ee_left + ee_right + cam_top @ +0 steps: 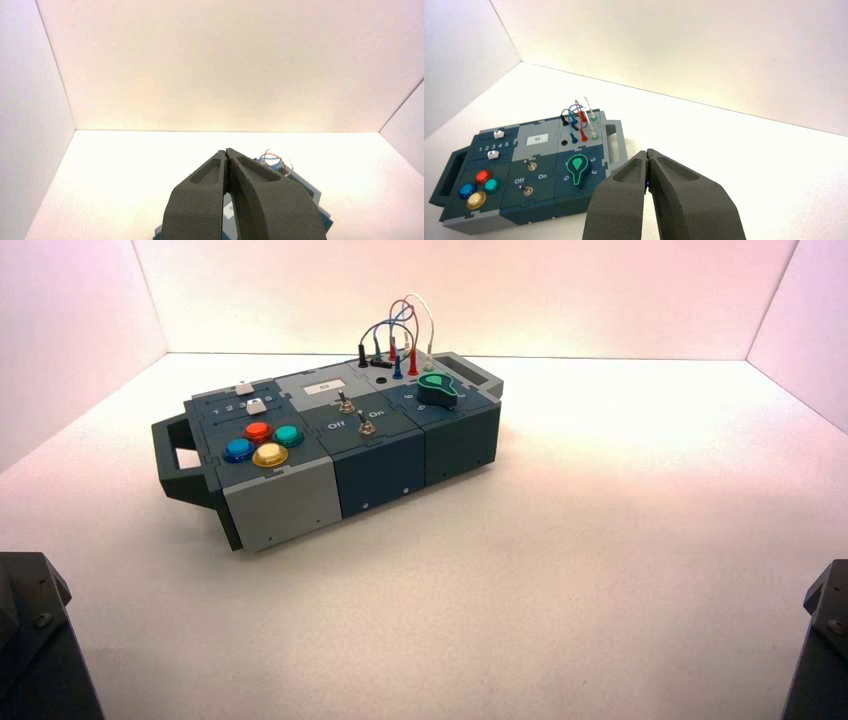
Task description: Open left gripper.
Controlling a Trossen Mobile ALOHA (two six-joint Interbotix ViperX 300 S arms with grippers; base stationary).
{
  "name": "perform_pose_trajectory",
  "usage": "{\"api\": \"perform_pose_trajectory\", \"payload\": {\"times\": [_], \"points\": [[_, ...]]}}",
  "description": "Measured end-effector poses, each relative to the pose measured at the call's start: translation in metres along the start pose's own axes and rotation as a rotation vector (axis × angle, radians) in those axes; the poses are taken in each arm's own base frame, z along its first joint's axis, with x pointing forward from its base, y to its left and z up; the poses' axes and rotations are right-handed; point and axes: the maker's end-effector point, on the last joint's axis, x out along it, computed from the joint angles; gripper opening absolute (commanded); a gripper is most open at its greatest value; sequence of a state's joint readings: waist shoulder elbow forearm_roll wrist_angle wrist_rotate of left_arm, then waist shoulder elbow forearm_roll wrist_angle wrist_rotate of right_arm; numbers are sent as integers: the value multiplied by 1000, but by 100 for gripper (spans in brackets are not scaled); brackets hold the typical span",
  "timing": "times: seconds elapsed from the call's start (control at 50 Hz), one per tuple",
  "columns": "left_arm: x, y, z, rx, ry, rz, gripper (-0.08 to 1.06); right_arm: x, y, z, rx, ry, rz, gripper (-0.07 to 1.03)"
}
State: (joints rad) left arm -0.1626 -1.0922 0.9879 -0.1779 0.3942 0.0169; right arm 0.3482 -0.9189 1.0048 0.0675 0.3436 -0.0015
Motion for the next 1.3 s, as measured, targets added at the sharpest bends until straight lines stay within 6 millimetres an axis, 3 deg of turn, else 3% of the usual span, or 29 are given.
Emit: {"api": "perform_pose_trajectory", "payload": {"times": [0.02, 0.06, 0.12, 0.2, 0.7, 1.12, 1.3], "points": [[0, 0, 0, 0, -1, -1, 78, 0, 0, 0, 0, -2, 0, -2], [0, 0, 3, 0, -14, 0, 105, 0, 0, 0, 0, -2, 0, -2], [0, 0, 5, 0, -26, 0, 94, 0, 0, -1, 0, 2, 0, -2], [0, 0, 7, 0, -41, -1, 103, 0, 0, -2, 0, 2, 0, -2], [3, -1, 18, 11, -54, 2, 102, 0, 0, -2, 2, 2, 0, -2], [13, 1, 11, 7, -17, 7, 102, 1, 4, -3, -5, 9, 14, -2], [11, 0, 20, 8, -37, 5, 102, 4, 4, -4, -5, 16, 13, -2]]}}
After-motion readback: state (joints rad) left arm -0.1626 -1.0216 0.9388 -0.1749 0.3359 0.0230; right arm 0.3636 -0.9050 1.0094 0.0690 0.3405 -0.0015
